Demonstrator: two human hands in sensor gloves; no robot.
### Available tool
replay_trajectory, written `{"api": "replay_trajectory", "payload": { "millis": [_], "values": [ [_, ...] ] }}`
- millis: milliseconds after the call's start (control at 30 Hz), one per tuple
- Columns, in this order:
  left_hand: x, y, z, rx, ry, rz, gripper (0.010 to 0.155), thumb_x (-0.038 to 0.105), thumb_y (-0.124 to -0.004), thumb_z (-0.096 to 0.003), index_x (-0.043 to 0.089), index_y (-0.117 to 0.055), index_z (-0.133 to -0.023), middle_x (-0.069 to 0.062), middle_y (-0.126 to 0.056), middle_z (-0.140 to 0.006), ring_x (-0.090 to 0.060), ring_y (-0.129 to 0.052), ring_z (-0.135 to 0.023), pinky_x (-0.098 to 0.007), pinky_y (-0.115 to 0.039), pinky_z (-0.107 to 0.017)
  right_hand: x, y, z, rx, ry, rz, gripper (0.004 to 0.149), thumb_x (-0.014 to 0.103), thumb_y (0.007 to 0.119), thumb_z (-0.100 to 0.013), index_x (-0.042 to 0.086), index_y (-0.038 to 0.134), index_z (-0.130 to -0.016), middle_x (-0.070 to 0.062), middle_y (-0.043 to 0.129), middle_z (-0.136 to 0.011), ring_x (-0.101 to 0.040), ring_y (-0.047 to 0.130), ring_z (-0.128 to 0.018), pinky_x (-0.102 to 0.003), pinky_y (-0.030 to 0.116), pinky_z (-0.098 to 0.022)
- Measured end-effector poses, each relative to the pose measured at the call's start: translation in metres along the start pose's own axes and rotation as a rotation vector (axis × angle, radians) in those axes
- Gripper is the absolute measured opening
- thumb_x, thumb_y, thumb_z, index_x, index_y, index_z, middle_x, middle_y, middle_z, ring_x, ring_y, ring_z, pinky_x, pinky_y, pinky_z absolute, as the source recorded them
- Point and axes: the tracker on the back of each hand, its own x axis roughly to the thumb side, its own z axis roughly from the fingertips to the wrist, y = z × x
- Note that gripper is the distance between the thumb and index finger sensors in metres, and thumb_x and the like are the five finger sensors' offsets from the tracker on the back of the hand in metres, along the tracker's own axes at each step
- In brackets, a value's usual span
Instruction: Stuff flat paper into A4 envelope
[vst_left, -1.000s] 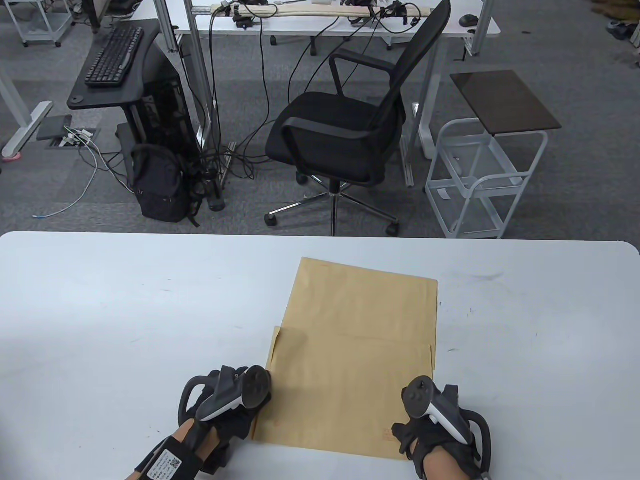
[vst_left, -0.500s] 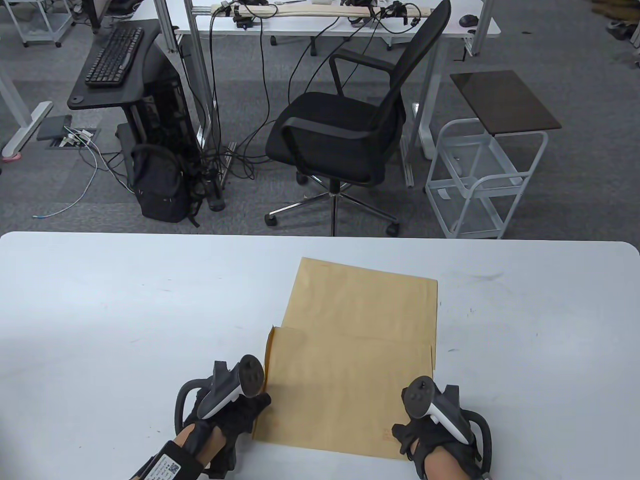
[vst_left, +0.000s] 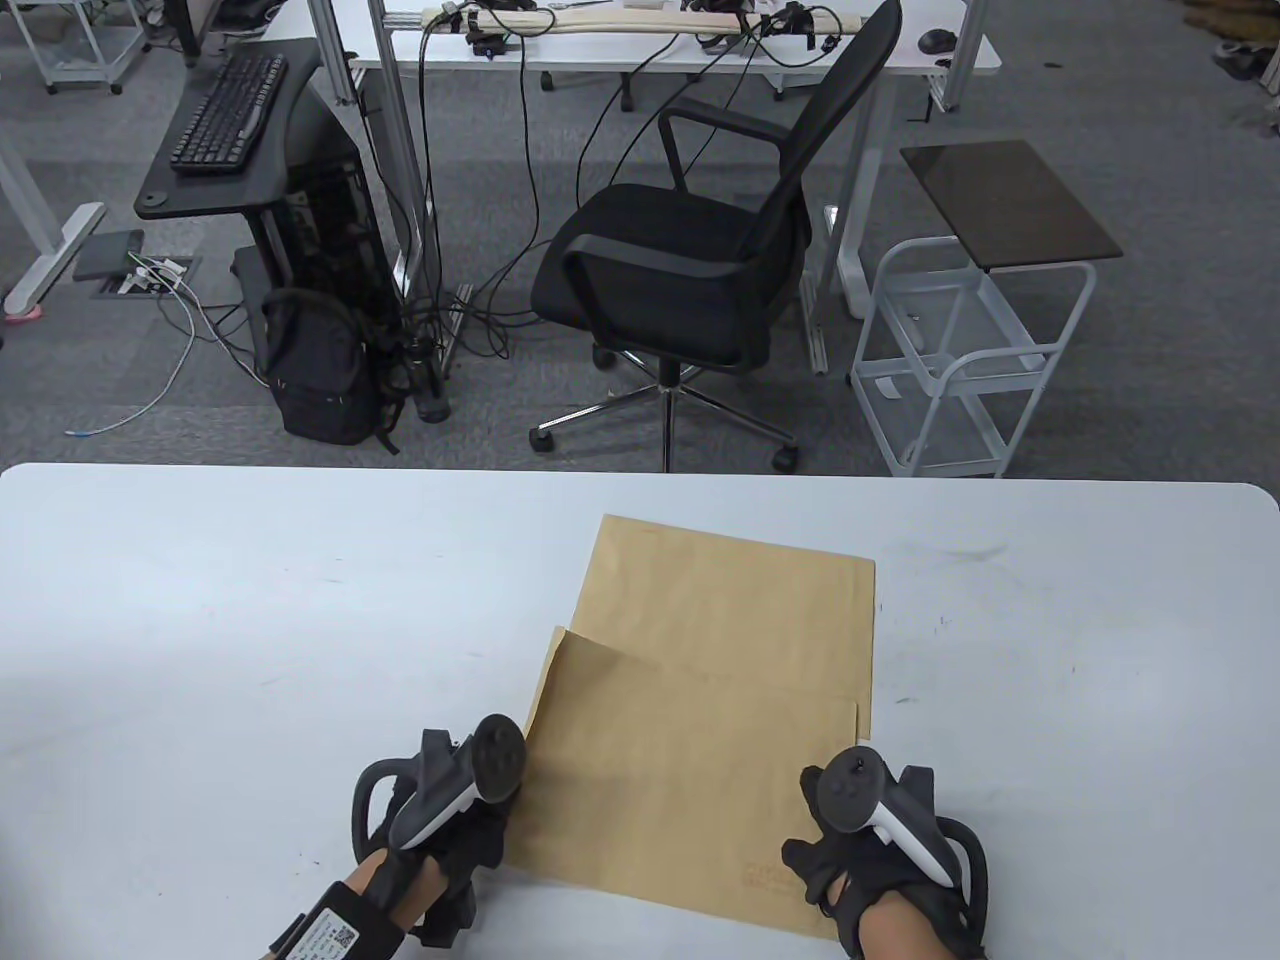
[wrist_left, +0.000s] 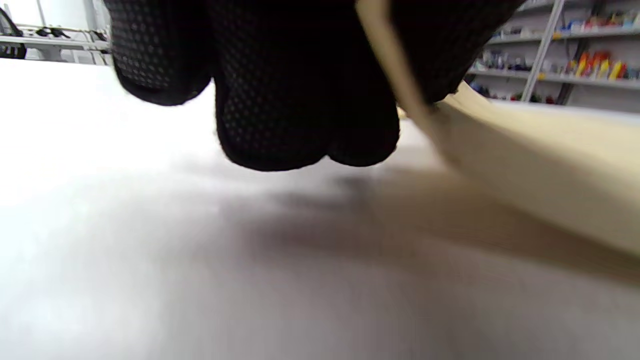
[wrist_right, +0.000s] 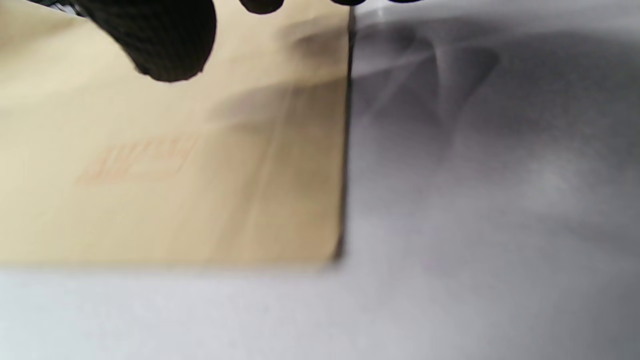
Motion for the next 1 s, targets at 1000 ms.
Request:
{"api": "replay_trajectory", "payload": {
  "millis": [1000],
  "values": [
    [-0.051,0.082,0.032,0.169,-0.459,0.343,0.041,0.037,-0.083,-0.0437,0.036,-0.085,-0.085,0.015,-0.101,-0.069,-0.016,-0.108,-0.054,-0.051,-0.083,-0.065,0.076,-0.029,0.011,-0.16,-0.38,-0.704,0.06,0.05,0.08,-0.049,0.025,0.066,-0.101,0.001,0.086,-0.084,-0.028,0.096,-0.072,-0.055,0.075,-0.057]
  ]
}}
